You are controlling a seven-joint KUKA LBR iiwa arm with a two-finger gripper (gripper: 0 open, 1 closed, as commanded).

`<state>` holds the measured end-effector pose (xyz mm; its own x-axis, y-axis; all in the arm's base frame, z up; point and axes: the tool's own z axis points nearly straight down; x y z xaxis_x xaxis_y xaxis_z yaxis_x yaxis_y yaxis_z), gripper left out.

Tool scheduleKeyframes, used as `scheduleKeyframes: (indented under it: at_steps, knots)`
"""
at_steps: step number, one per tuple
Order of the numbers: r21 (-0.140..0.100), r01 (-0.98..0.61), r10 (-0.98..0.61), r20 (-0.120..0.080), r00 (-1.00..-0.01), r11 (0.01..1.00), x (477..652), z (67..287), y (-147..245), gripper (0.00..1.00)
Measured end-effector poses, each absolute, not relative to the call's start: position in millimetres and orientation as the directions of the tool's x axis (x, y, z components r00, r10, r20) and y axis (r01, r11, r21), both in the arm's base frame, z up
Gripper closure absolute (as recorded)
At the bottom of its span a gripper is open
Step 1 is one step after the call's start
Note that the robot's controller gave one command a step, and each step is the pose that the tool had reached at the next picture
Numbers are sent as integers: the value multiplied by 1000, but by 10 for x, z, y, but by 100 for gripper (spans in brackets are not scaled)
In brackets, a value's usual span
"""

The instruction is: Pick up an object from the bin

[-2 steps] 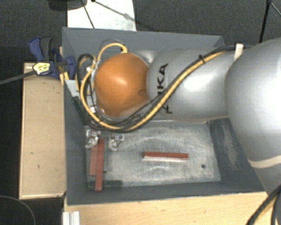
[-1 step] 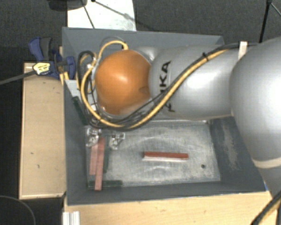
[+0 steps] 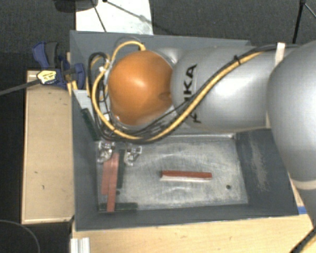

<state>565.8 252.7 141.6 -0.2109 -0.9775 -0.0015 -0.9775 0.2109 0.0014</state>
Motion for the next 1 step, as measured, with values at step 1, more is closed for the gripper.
scheduleKeyframes:
  at_steps: [1]
  knots:
    - [-4, -977, -977, -5, -213, 213, 5674, 1519, 2533, 100]
